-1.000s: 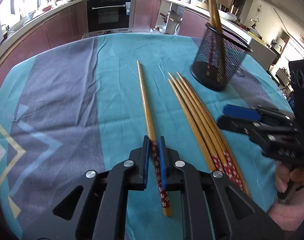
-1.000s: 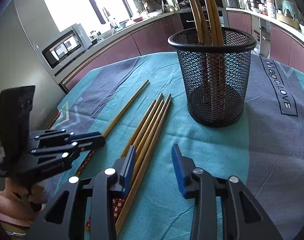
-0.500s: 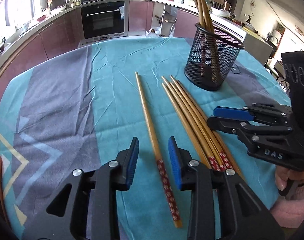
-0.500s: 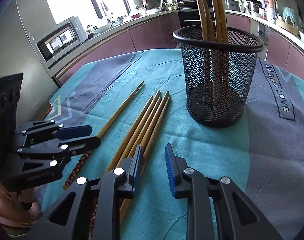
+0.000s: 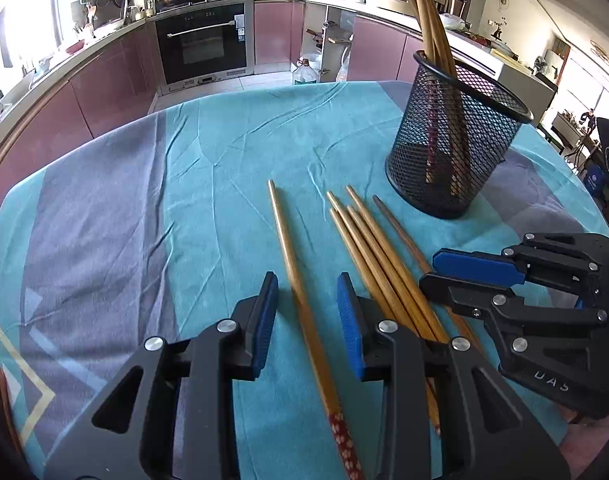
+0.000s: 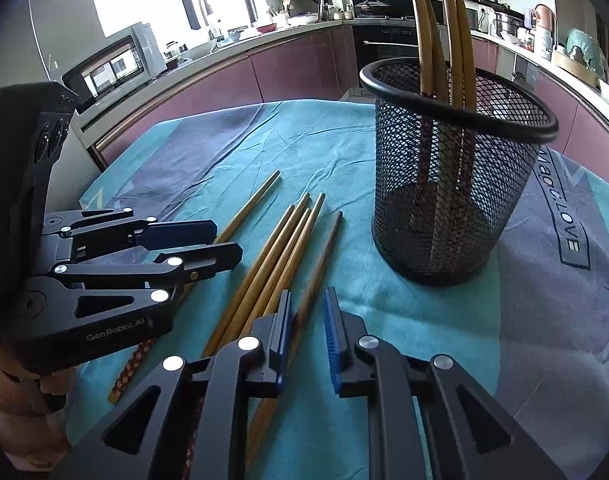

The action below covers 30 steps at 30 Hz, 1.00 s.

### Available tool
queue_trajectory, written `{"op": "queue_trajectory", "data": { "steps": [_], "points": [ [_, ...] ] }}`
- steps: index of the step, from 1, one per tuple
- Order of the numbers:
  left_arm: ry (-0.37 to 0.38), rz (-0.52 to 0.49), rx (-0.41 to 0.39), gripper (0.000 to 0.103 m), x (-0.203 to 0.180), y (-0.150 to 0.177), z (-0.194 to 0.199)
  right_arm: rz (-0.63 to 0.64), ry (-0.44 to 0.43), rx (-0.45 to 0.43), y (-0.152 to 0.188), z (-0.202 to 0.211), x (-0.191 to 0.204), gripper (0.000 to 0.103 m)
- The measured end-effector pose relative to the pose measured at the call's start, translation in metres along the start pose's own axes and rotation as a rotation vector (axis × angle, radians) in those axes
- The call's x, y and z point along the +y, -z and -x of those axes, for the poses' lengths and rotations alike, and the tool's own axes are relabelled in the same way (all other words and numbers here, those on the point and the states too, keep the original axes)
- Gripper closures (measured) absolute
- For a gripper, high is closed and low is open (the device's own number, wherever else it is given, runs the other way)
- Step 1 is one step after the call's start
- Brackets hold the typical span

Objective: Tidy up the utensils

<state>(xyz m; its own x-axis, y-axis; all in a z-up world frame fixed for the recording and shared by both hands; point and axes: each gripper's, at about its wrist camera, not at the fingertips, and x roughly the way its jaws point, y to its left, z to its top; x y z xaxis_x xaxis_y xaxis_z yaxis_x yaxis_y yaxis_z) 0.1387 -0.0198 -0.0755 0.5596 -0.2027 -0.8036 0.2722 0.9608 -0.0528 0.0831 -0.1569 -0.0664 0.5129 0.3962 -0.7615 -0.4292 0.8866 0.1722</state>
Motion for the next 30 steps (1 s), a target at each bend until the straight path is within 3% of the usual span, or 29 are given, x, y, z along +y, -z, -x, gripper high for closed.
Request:
{"op": "queue_trajectory", "data": {
  "steps": [14,22,30],
  "points": [
    [-0.028,0.016,-0.008,0.093,0.005,-0.024,-0.019,-0.018,-0.008,-0.002,-0.010,-0.009,-0.004,0.094],
    [-0.024,0.037,-0.013,0.096,0.001,-0.021,-0.018,-0.057,-0.042,-0.008,-0.008,-0.005,-0.011,0.097],
    [0.044,0.046,-0.039,0.096,0.003,-0.012,0.004,-0.056,-0.088,-0.054,-0.003,0.021,-0.016,0.098]
  ]
}}
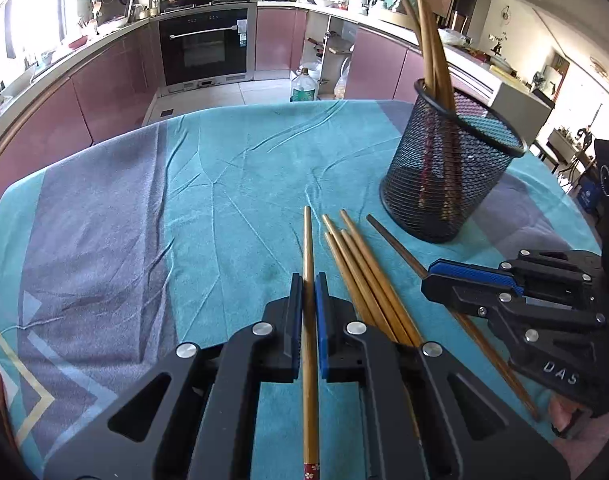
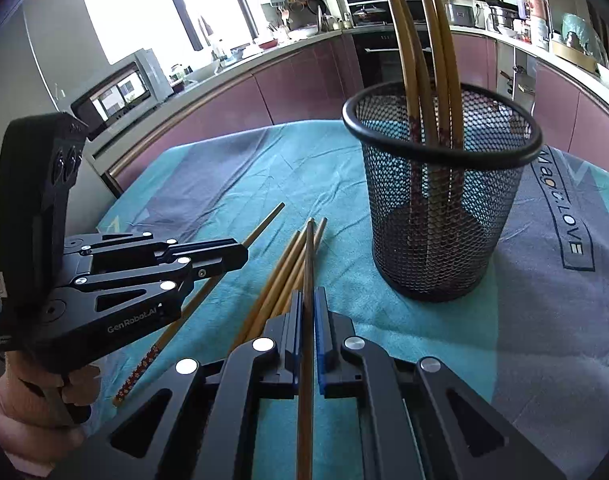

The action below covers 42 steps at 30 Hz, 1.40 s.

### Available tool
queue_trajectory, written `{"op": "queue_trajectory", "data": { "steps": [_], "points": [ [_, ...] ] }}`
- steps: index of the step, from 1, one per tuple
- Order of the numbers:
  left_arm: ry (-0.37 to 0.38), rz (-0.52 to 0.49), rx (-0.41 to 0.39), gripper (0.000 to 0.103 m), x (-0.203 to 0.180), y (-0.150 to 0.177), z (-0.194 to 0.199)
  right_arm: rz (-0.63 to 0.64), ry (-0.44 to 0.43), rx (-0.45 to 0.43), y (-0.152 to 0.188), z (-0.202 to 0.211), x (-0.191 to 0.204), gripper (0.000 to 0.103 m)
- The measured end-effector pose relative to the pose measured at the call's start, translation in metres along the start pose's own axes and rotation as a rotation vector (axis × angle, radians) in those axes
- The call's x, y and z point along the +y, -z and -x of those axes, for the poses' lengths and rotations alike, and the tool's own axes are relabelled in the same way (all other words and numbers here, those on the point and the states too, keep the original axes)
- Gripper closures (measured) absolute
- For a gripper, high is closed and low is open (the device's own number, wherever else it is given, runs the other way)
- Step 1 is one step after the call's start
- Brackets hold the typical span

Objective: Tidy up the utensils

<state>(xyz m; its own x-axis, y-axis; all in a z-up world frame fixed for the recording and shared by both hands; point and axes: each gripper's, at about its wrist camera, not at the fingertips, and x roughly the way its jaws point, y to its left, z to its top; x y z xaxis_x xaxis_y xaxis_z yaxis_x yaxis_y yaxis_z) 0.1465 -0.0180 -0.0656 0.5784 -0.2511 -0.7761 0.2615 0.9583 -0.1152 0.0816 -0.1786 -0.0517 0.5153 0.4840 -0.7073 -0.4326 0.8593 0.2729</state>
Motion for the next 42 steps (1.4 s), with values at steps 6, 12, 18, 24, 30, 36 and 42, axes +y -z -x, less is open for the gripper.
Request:
{"op": "queue_trajectory", "data": {
  "steps": [6,12,18,24,30,36,42],
  "points": [
    [0.072,0.025,-0.034,0.096,0.008,0.004,0.029,0.016,-0.039,-0.052,0.001,0.025,0.005,0.098],
    [0.127,0.037,-0.076,0.096,0.011,0.005,0.056,0.026,-0.059,-0.110,-0.001,0.050,0.009,0.098],
    [0.147,0.020,-0.088,0.096,0.007,0.010,0.070,0.021,-0.071,-0.153,-0.003,0.066,0.007,0.098],
    [0.088,-0.017,0.053,0.096,0.001,0.028,0.031,0.017,-0.074,-0.125,0.001,0.059,0.005,0.098],
    [0.048,-0.034,0.079,0.089,0.002,0.037,0.024,0.002,-0.072,-0.104,0.001,0.051,0.005,0.098],
    [0.013,-0.086,0.087,0.084,-0.005,0.051,0.029,-0.001,-0.081,-0.093,0.000,0.045,0.006,0.098],
    [-0.011,-0.085,0.073,0.096,-0.010,0.052,0.029,-0.001,-0.079,-0.096,-0.001,0.045,0.005,0.098]
  ]
}}
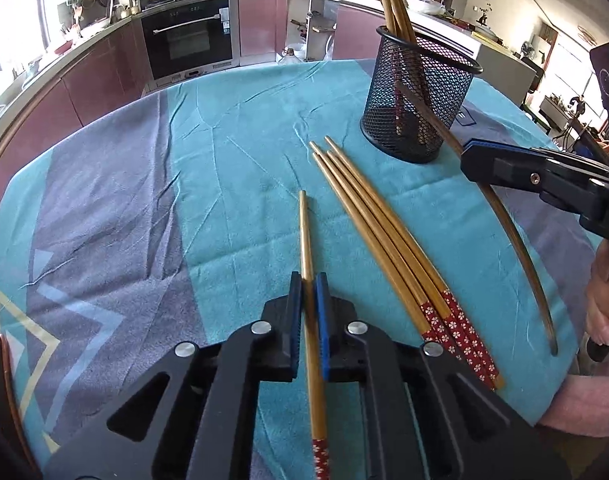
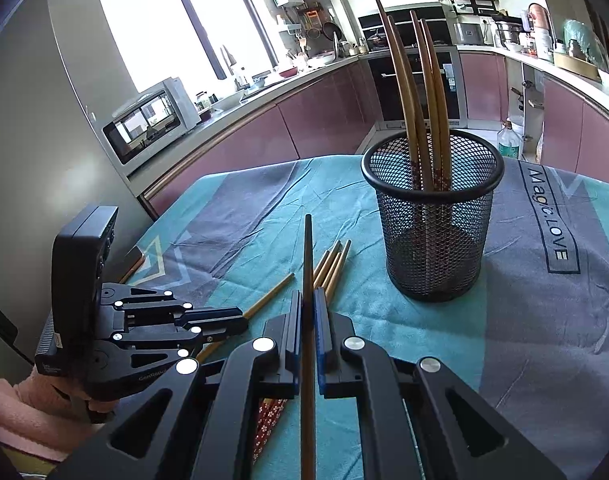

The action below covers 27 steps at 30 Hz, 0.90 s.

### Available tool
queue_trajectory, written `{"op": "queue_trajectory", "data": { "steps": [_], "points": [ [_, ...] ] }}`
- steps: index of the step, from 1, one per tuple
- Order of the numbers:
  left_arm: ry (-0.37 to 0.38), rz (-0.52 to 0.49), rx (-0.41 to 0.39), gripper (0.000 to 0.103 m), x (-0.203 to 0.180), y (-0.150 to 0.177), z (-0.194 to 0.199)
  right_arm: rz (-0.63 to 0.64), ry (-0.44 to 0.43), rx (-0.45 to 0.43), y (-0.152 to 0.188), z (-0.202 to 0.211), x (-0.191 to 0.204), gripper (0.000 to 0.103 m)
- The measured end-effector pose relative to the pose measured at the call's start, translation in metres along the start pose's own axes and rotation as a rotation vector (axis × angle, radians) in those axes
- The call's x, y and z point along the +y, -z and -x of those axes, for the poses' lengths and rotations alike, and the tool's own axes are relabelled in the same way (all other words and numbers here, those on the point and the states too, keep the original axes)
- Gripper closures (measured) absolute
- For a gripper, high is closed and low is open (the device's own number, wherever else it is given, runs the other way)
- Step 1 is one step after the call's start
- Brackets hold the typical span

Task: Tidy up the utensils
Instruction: 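Lift both held chopsticks and carry them above the mesh cup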

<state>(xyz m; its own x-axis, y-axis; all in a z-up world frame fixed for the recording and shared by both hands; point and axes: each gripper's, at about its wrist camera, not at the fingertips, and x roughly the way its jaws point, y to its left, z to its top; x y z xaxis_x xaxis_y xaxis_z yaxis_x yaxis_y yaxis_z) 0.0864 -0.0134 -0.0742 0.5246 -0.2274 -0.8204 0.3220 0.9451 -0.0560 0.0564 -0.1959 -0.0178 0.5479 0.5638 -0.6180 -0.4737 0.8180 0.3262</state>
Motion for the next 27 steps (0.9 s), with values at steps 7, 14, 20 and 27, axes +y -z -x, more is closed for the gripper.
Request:
{"op": "queue_trajectory", "data": {
  "steps": [7,14,20,27],
  "points": [
    [0.073,0.029,-0.060,0.096,0.001,-0.010,0.018,0.007,0.005,-0.042,-0.001,0.013,0.001,0.098],
    [0.176,0.053,-0.157,0.096,0.006,-0.028,0.054,0.015,0.012,-0.112,-0.007,0.036,0.001,0.098],
    [0.237,0.054,-0.242,0.096,0.005,-0.043,0.084,0.030,0.017,-0.172,-0.013,0.055,0.004,0.098],
    [0.266,0.050,-0.334,0.096,0.002,-0.054,0.116,0.060,0.025,-0.235,-0.024,0.076,0.006,0.098]
  ]
}}
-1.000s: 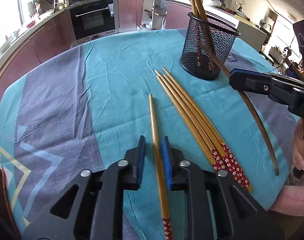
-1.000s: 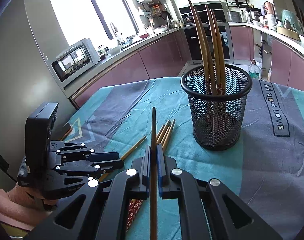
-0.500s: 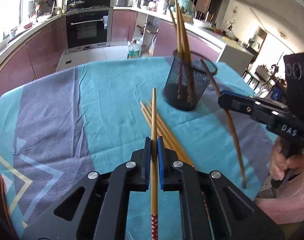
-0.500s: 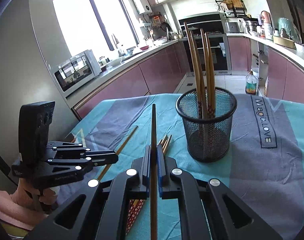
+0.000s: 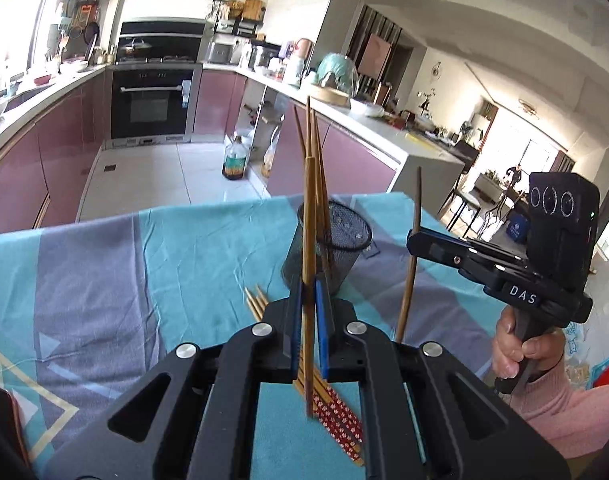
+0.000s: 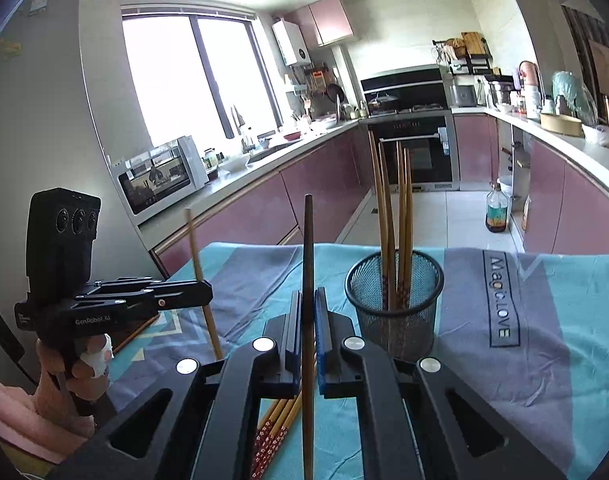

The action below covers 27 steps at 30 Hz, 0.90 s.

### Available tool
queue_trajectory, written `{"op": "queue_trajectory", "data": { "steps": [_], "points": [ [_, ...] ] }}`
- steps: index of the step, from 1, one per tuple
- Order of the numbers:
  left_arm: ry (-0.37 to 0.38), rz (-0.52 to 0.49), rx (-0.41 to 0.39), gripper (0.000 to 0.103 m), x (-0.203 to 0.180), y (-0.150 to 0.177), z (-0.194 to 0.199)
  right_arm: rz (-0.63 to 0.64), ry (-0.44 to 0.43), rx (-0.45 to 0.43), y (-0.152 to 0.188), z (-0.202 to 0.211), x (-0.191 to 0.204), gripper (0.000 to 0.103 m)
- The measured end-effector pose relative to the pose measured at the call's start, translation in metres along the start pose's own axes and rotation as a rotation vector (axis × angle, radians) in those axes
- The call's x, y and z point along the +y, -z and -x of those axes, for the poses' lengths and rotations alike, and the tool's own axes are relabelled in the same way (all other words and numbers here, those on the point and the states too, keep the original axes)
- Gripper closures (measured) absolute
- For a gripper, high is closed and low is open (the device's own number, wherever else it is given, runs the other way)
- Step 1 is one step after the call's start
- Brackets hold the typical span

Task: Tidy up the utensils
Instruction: 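Lift both held chopsticks and carry them above the mesh cup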

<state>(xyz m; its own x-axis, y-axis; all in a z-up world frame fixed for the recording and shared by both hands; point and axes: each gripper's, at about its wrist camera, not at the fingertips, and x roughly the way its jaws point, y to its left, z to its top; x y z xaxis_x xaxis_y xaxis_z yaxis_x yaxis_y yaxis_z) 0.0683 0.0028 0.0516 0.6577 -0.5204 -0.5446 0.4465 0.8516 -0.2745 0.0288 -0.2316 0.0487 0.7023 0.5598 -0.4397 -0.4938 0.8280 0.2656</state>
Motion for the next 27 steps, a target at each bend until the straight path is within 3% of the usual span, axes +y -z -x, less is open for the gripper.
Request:
{"op": "queue_trajectory", "data": {
  "steps": [10,27],
  "points": [
    [0.025,0.015,-0.087,0.096,-0.005,-0.037,0.009,0.053,0.033,-0.082,-0.035,0.013,0.002,0.098],
    [0.057,-0.050,-0.215,0.096,-0.034,-0.113,0.012,0.108,0.103,-0.210,-0.094,0.032,-0.013,0.098]
  ]
}}
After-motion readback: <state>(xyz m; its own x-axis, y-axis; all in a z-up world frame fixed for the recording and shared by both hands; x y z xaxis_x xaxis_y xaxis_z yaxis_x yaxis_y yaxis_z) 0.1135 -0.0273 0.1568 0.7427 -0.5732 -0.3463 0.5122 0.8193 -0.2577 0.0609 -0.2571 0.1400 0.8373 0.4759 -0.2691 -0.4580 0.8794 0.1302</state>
